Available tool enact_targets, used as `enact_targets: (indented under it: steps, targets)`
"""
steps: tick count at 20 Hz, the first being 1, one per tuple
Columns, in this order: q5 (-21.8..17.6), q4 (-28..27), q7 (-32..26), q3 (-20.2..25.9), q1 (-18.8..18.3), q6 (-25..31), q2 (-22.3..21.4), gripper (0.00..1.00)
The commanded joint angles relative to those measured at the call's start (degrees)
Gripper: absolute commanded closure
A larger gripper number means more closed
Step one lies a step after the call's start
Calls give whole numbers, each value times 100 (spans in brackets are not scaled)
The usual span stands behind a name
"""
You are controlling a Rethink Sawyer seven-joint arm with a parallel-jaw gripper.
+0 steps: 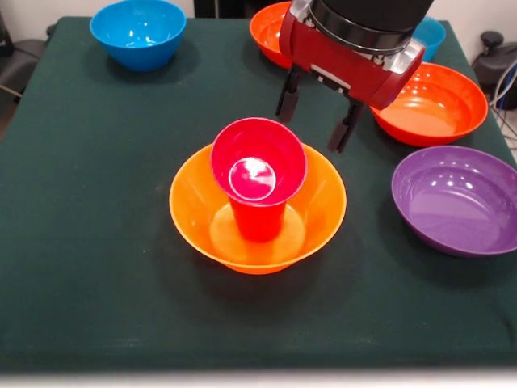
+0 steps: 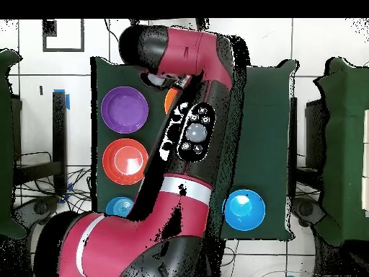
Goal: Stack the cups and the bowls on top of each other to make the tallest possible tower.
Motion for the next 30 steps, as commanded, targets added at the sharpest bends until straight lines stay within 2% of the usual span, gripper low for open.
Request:
enact_targets:
  steps: [1, 7, 9, 10, 13, 18, 27, 29, 30]
  targets:
    - [70, 20, 1094, 263, -1, 587, 27, 0]
    - [45, 319, 1030, 275, -96, 239, -11, 0]
    - [-18, 216, 845, 305, -329, -28, 205, 0]
    - [31, 36, 769, 378, -454, 74, 389, 0]
    - [1, -30, 932, 317, -439, -82, 531, 0]
    - [24, 404, 914, 375, -446, -187, 299, 0]
    - [21, 825, 795, 555, -460, -744, 313, 0]
    - [41, 1138, 726, 594, -428, -876, 96, 0]
    - [49, 1411, 656, 585, -371, -858, -174, 0]
